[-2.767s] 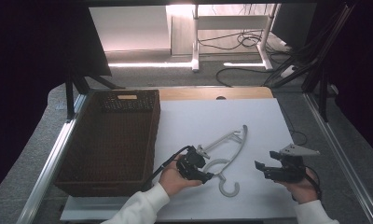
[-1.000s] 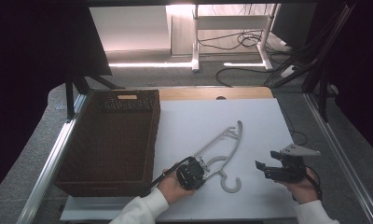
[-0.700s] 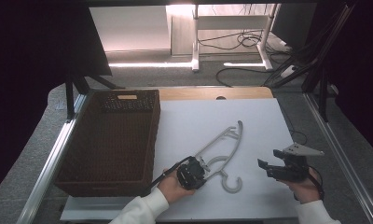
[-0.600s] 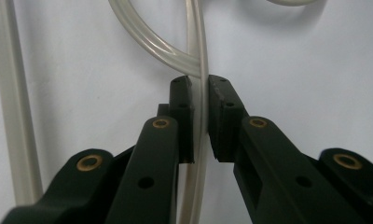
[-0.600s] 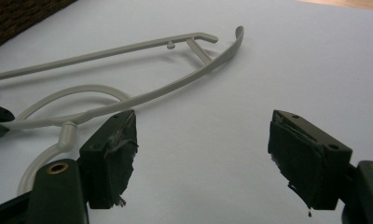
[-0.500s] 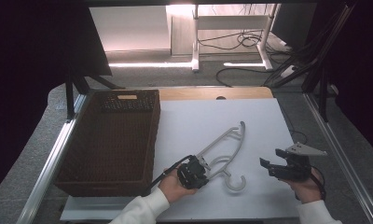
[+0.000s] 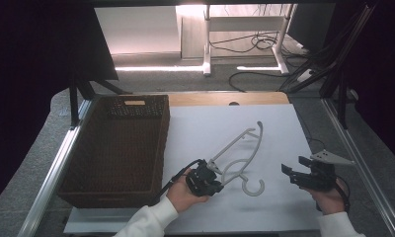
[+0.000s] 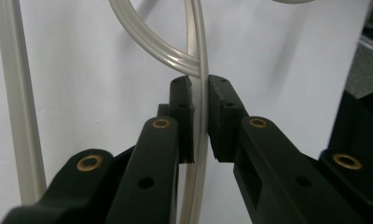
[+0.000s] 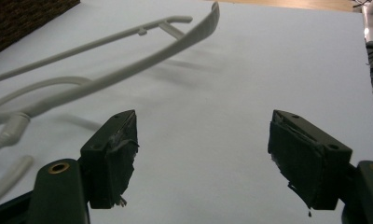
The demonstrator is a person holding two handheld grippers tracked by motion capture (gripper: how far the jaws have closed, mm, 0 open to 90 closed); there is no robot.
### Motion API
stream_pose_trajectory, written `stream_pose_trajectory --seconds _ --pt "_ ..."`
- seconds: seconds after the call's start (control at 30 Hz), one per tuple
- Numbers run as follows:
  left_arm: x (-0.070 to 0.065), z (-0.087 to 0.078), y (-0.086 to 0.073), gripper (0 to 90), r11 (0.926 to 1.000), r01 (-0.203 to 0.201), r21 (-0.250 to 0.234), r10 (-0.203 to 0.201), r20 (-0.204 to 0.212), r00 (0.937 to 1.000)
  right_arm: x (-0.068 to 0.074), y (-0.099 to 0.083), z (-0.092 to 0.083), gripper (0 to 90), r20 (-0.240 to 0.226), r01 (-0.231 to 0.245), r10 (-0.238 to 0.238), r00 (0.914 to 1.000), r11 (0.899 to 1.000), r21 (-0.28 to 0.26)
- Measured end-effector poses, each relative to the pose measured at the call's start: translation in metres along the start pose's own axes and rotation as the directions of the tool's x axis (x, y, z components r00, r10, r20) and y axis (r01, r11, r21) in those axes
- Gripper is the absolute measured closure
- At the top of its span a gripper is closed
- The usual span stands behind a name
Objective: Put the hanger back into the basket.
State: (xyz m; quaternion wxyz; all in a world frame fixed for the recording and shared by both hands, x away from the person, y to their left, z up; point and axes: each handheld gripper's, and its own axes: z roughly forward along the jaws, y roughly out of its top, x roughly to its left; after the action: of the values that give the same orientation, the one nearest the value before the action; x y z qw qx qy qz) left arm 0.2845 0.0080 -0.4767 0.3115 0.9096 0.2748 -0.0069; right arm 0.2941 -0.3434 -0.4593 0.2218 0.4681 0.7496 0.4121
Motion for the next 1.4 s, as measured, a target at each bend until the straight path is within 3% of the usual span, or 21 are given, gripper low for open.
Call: stream_pose_trajectory --seconds 0.37,0.63,0.83,1.17,1.4 --pt "-0.004 -0.032 0.011 81.4 0.9955 0.009 -0.094 -0.004 0.060 0.9982 -0.001 -0.001 0.001 24.8 0.005 -0.004 0.004 1.0000 1.000 0.005" --pt "-0.001 -0.057 0.018 81.4 0.9873 0.033 -0.155 -0.015 0.117 0.9930 -0.002 -0.001 0.001 24.8 0.008 -0.003 0.003 1.0000 1.000 0.005" --pt "0.001 -0.079 0.026 81.4 0.9786 0.041 -0.202 -0.016 0.125 0.9921 -0.003 -0.001 0.001 24.8 0.009 -0.005 0.005 0.9999 1.000 0.006" --pt "0.008 -0.123 0.032 81.4 0.9653 0.023 -0.260 -0.007 0.064 0.9979 -0.004 -0.002 0.000 24.8 0.011 -0.010 0.010 0.9999 1.000 0.009" --pt "0.023 -0.147 0.019 81.4 0.9626 0.032 -0.269 -0.031 0.008 0.9995 -0.004 -0.002 0.001 24.7 0.012 -0.009 0.009 0.9999 1.000 0.009"
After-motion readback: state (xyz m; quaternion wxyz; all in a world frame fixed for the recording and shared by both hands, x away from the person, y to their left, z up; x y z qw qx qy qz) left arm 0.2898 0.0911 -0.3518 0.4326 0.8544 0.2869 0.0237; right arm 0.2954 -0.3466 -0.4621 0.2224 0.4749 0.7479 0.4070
